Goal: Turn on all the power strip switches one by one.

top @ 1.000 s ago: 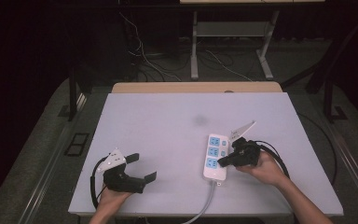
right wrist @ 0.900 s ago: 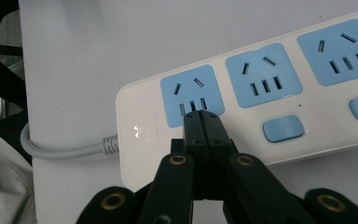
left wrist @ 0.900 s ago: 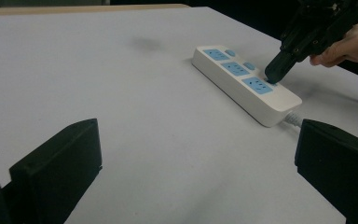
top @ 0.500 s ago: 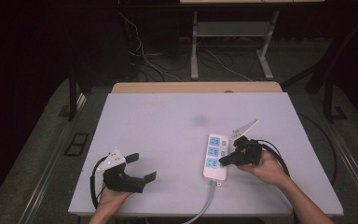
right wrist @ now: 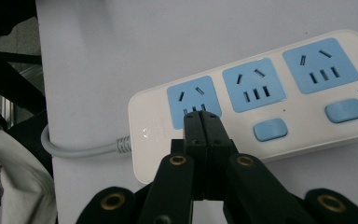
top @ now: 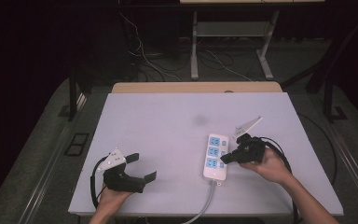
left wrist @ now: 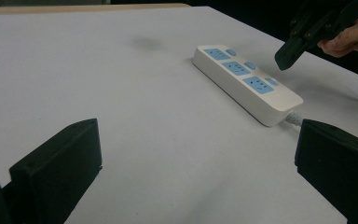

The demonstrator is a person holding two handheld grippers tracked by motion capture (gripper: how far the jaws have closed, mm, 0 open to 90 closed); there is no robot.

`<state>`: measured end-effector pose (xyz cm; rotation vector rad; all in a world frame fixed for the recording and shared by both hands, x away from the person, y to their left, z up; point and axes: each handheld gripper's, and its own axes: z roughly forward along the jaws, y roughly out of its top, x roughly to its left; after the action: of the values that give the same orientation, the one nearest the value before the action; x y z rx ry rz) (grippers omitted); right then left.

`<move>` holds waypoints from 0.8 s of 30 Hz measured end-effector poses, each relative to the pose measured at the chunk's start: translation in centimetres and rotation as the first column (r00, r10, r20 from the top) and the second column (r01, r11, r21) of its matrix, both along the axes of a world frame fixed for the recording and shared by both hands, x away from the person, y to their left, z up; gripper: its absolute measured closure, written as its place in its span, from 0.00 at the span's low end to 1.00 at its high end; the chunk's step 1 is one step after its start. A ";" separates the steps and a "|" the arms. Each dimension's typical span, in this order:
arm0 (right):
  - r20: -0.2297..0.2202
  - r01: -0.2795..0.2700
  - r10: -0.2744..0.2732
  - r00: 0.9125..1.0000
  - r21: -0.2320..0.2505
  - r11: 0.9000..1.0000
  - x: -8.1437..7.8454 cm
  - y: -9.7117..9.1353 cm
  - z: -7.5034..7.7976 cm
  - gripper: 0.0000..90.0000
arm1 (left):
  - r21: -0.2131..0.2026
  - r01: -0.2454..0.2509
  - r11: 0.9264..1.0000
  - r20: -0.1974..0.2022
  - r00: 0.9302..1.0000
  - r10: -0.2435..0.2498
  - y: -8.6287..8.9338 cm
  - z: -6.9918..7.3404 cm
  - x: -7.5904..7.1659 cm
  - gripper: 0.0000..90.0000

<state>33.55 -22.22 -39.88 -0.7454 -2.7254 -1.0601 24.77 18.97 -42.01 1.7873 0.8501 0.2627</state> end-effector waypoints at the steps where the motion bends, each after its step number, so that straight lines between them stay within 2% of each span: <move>1: 0.004 -0.002 0.002 1.000 -0.003 1.000 0.1 0.0 0.1 1.00 | 0.001 0.000 1.000 0.000 1.000 0.000 0.0 0.0 0.0 0.00; 16: 0.037 0.007 -0.006 0.999 -0.013 1.000 1.3 -0.3 2.4 1.00 | 0.001 -0.001 1.000 0.000 1.000 0.001 0.1 0.0 0.0 0.00; 24: 0.038 0.011 -0.011 0.999 -0.015 1.000 2.0 -0.4 2.6 1.00 | 0.000 -0.001 1.000 0.000 1.000 0.001 0.1 0.0 0.0 0.00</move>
<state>35.55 -22.61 -37.28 -0.7513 -2.7672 -1.0672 24.77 19.02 -42.00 1.7868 0.8514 0.2633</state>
